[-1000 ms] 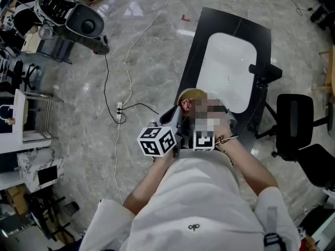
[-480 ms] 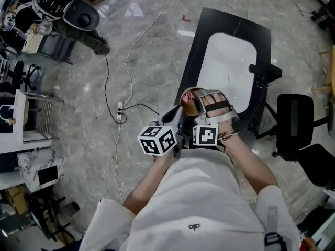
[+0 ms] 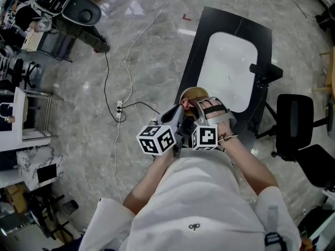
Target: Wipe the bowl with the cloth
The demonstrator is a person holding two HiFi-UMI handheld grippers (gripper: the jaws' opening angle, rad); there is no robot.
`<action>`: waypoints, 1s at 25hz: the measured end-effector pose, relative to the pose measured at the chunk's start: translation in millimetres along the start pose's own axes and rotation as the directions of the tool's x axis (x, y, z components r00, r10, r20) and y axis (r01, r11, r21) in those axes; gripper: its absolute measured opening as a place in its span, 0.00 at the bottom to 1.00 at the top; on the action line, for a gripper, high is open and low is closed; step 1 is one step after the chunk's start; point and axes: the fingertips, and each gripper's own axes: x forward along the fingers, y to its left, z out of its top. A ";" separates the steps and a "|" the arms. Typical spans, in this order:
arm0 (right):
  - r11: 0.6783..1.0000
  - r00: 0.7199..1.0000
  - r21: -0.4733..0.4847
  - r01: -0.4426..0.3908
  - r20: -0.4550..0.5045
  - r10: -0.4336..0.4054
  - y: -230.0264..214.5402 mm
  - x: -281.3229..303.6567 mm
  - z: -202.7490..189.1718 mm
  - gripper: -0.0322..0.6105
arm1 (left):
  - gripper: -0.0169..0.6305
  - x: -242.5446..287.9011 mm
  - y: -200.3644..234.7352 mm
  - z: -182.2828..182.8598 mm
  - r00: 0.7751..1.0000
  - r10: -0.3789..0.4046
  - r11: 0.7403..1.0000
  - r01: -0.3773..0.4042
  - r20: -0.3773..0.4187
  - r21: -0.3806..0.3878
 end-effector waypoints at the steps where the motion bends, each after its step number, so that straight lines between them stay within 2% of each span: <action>1: 0.998 0.999 0.038 -0.040 0.010 0.039 5.2 -0.2 1.4 0.09 | 0.06 0.3 0.6 -0.6 1.000 0.003 1.000 -0.003 -0.004 0.005; 4: 0.964 0.987 0.213 -0.156 0.065 0.145 12.0 -1.3 3.1 0.09 | 0.06 1.4 3.0 -3.3 1.000 0.009 1.000 -0.009 -0.015 0.011; 6: 0.934 0.980 0.301 -0.193 0.102 0.170 8.5 -1.8 1.9 0.09 | 0.06 3.0 3.3 -3.6 1.000 0.005 1.000 -0.005 -0.015 0.006; 7: 0.930 0.981 0.315 -0.189 0.106 0.163 5.6 -1.5 0.0 0.09 | 0.06 4.1 2.3 -3.6 1.000 -0.001 1.000 0.001 -0.015 0.004; 11: 0.970 0.998 0.235 -0.063 0.046 0.053 -9.8 1.2 -9.0 0.09 | 0.06 6.2 -3.9 -1.0 1.000 -0.026 1.000 0.026 -0.011 0.008; 14: 0.984 0.998 0.169 0.059 -0.020 -0.057 -23.3 1.9 -17.2 0.09 | 0.06 6.5 -3.8 -1.0 0.999 -0.028 1.000 0.028 -0.015 -0.007; 16: 0.981 0.992 0.149 0.121 -0.048 -0.115 -32.1 1.8 -23.2 0.09 | 0.06 7.6 -3.0 -4.4 0.999 -0.027 1.000 0.026 -0.032 -0.014; 20: 0.974 0.984 0.143 0.174 -0.058 -0.167 -44.5 -1.5 -26.2 0.09 | 0.06 7.7 0.2 -8.6 0.998 -0.030 0.998 0.028 -0.052 -0.050; 23: 0.965 0.967 0.078 0.251 -0.059 -0.247 -51.4 -8.0 -19.9 0.09 | 0.06 6.7 4.4 -9.4 0.998 -0.022 0.996 0.018 -0.053 -0.082; 25: 0.951 0.954 0.077 0.299 -0.049 -0.296 -55.6 -14.6 -13.9 0.09 | 0.05 5.4 8.2 -10.3 0.998 -0.012 0.995 0.007 -0.054 -0.100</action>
